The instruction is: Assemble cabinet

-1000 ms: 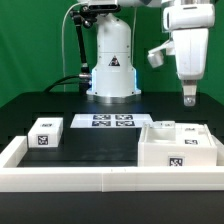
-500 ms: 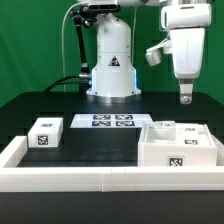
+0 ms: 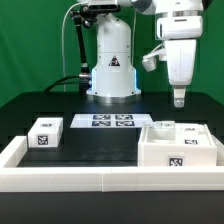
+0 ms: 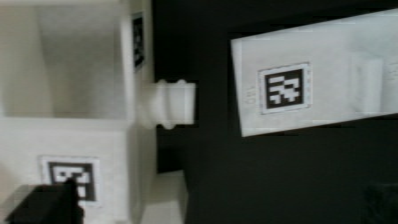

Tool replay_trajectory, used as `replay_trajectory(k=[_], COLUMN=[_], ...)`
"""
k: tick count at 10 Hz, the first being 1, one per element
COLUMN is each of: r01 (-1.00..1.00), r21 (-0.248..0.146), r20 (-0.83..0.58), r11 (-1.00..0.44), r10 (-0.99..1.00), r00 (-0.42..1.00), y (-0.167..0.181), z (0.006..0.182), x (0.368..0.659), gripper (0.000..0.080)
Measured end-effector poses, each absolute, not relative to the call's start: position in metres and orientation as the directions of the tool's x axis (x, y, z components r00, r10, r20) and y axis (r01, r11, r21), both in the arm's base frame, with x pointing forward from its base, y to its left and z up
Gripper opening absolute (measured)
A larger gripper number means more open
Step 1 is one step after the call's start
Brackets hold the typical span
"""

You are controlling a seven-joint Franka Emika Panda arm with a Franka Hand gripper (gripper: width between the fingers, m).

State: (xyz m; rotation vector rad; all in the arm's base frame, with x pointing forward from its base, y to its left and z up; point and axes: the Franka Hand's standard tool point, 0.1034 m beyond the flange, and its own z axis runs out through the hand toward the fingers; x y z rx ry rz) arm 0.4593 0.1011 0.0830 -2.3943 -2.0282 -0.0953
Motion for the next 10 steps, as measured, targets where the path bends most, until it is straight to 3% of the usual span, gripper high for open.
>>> replay_trajectory(k=[5,6,8,10], r01=[0.985,0.986,0.991,0.992], r21=[0.036,0.022,0.034,0.012], r20=[0.048,0.045,0.061,0.065], r11=[-0.171,-0.164,-0.131,-0.124], r10=[0.984,0.986,0.990,0.990], r00=[0.169,0.163,0.129,0.123], y=[0.102,0.106,0.114,0.114], z=[0.082,0.078,0.067,0.053], x=[0.459,0.450,0.434,0.424], gripper=[0.0796,0.0796,0.0796,0.0796])
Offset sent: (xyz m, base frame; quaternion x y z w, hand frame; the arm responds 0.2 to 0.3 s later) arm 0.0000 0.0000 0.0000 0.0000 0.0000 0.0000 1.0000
